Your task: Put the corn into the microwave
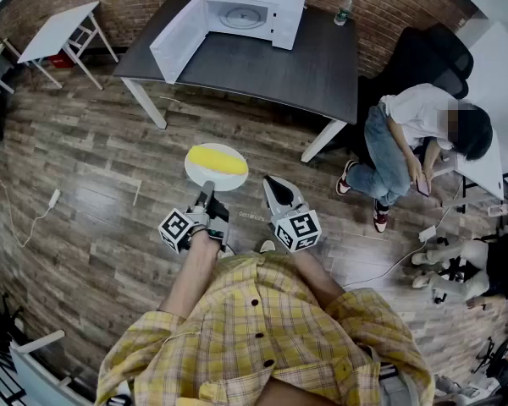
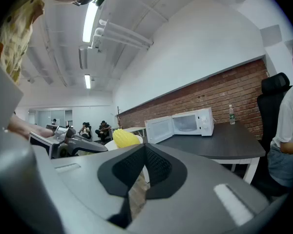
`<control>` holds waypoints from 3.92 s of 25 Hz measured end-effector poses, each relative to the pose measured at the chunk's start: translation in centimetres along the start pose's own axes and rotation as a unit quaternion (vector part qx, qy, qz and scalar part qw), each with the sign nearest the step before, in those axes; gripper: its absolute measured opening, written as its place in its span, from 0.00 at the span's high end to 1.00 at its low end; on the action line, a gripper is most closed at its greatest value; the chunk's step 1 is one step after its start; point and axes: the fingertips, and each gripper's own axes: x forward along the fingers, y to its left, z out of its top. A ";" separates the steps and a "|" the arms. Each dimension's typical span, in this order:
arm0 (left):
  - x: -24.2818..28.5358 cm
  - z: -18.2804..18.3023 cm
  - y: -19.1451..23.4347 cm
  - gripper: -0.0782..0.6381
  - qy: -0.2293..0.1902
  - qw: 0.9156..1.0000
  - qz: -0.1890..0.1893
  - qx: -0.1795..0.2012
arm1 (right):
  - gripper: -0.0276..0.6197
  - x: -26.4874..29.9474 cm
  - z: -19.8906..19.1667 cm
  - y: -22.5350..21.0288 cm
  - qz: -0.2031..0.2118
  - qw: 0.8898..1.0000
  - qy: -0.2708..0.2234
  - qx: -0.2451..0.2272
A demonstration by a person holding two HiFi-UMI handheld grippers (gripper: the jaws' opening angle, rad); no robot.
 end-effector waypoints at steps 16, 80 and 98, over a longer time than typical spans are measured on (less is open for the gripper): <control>1.5 -3.4 -0.8 0.86 -0.017 1.000 -0.015 -0.012 | 0.95 -1.6 0.7 -2.6 0.032 0.999 -0.007 -0.017; 43.9 19.0 -7.3 0.87 0.119 0.993 -0.007 -0.003 | 0.95 39.7 9.5 -24.3 -0.090 0.996 0.010 0.012; 51.5 19.8 -5.5 0.87 0.090 0.996 0.014 -0.001 | 0.95 42.1 9.9 -29.6 -0.100 0.995 0.008 0.011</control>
